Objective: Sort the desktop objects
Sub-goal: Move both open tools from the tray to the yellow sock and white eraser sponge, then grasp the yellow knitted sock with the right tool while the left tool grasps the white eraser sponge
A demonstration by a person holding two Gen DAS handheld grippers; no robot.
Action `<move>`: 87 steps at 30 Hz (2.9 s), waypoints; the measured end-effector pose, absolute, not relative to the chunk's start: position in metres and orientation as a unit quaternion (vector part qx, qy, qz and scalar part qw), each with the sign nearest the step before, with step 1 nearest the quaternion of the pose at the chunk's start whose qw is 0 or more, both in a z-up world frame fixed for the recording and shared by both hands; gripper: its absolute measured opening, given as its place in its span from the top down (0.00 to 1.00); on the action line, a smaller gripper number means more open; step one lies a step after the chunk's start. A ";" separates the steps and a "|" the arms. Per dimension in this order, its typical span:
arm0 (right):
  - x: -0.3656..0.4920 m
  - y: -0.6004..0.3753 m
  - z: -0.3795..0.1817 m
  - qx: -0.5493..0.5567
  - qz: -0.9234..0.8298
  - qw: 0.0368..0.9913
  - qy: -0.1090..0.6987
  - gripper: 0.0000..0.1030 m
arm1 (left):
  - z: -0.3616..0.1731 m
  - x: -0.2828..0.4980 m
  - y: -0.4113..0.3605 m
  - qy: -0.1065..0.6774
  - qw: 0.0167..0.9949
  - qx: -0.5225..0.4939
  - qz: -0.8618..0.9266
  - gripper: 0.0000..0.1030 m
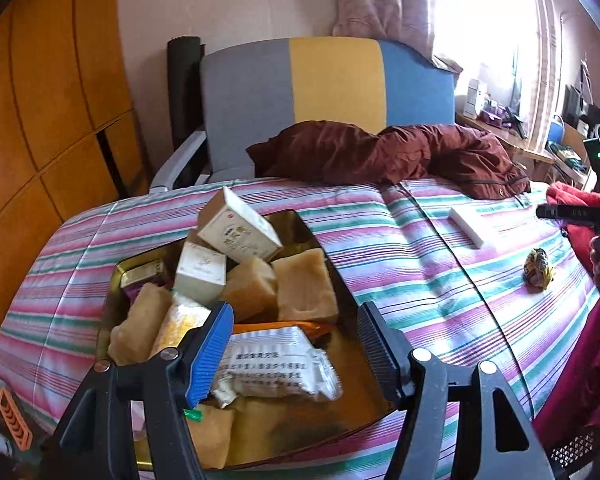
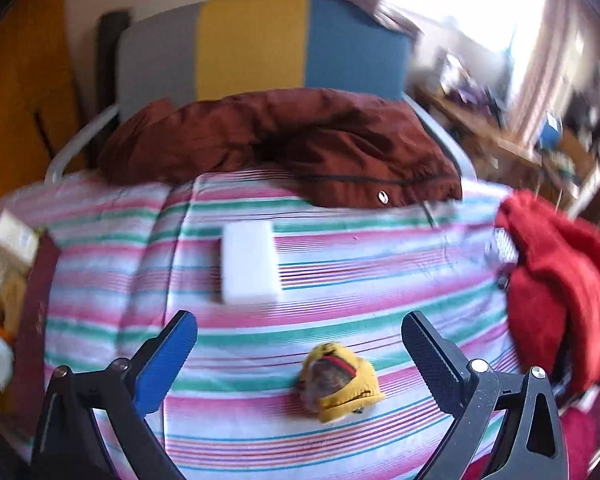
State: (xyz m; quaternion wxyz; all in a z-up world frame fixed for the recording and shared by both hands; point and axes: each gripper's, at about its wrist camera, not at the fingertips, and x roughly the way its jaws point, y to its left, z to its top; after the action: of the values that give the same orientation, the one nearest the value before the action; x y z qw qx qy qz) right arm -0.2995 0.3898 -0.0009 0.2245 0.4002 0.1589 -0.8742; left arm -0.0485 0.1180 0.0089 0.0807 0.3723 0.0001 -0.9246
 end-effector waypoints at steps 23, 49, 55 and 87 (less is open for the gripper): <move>-0.354 0.466 -0.042 0.560 -0.814 0.153 -0.009 0.19 | -0.014 -0.125 0.200 -0.015 -0.026 0.418 -0.908 0.36; -0.339 0.447 -0.062 0.577 -0.788 0.179 0.117 0.51 | -0.055 -0.243 0.282 0.036 -0.098 0.497 -0.861 0.36; -0.343 0.447 -0.044 0.549 -0.812 0.167 0.103 0.51 | -0.066 -0.283 0.309 0.050 -0.101 0.517 -0.848 0.35; -0.343 0.431 -0.047 0.538 -0.811 0.198 0.116 0.51 | -0.111 -0.320 0.333 -0.005 -0.116 0.533 -0.838 0.35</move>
State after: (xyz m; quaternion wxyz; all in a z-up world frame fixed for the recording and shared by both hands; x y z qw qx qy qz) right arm -0.3430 0.4308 -0.0465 0.1978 0.5383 0.1155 -0.8110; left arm -0.3195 0.3328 -0.1109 -0.1164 0.5332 -0.0046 -0.8380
